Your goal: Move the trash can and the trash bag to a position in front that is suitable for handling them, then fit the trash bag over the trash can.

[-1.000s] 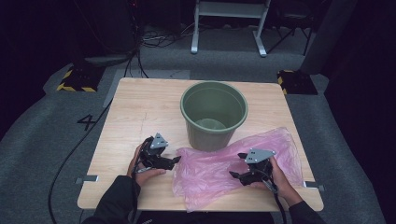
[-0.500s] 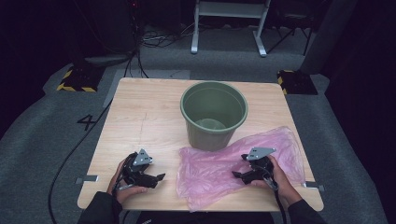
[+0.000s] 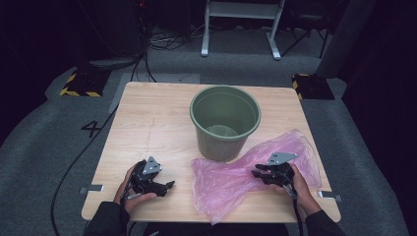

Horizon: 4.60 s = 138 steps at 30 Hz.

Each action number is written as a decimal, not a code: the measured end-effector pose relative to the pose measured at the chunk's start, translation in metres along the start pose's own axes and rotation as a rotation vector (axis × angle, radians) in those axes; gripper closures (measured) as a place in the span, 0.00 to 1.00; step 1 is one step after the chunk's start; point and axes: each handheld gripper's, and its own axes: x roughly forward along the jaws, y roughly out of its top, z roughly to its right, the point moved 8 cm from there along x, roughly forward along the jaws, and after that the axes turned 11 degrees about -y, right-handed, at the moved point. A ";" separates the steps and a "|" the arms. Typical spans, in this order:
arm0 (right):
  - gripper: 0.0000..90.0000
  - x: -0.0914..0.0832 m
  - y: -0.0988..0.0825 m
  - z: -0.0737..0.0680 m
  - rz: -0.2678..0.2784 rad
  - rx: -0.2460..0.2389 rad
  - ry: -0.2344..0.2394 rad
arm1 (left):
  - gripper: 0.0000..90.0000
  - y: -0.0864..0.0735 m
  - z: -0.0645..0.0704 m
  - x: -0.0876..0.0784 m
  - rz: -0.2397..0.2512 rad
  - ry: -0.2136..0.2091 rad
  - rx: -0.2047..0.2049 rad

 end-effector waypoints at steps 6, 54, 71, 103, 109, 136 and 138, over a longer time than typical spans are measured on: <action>0.94 0.000 0.001 0.000 0.003 -0.019 -0.024 | 0.15 0.001 0.000 0.001 0.000 0.010 -0.005; 1.00 -0.035 0.013 0.025 0.221 -0.036 -0.114 | 0.15 0.003 0.001 0.003 0.008 0.020 -0.021; 1.00 -0.051 0.024 0.025 0.306 -0.029 -0.108 | 0.15 0.003 0.001 0.003 0.007 0.021 -0.020; 1.00 -0.090 0.046 0.022 0.467 -0.077 -0.133 | 0.15 0.005 -0.001 0.004 0.005 0.020 -0.018; 1.00 -0.098 0.052 0.021 0.509 -0.087 -0.127 | 0.15 0.005 -0.001 0.004 0.005 0.020 -0.018; 1.00 -0.129 0.076 0.020 0.590 -0.100 -0.165 | 0.15 0.005 -0.002 0.005 0.006 0.022 -0.018; 1.00 -0.132 0.076 0.020 0.597 -0.099 -0.166 | 0.15 0.005 -0.001 0.005 0.006 0.021 -0.019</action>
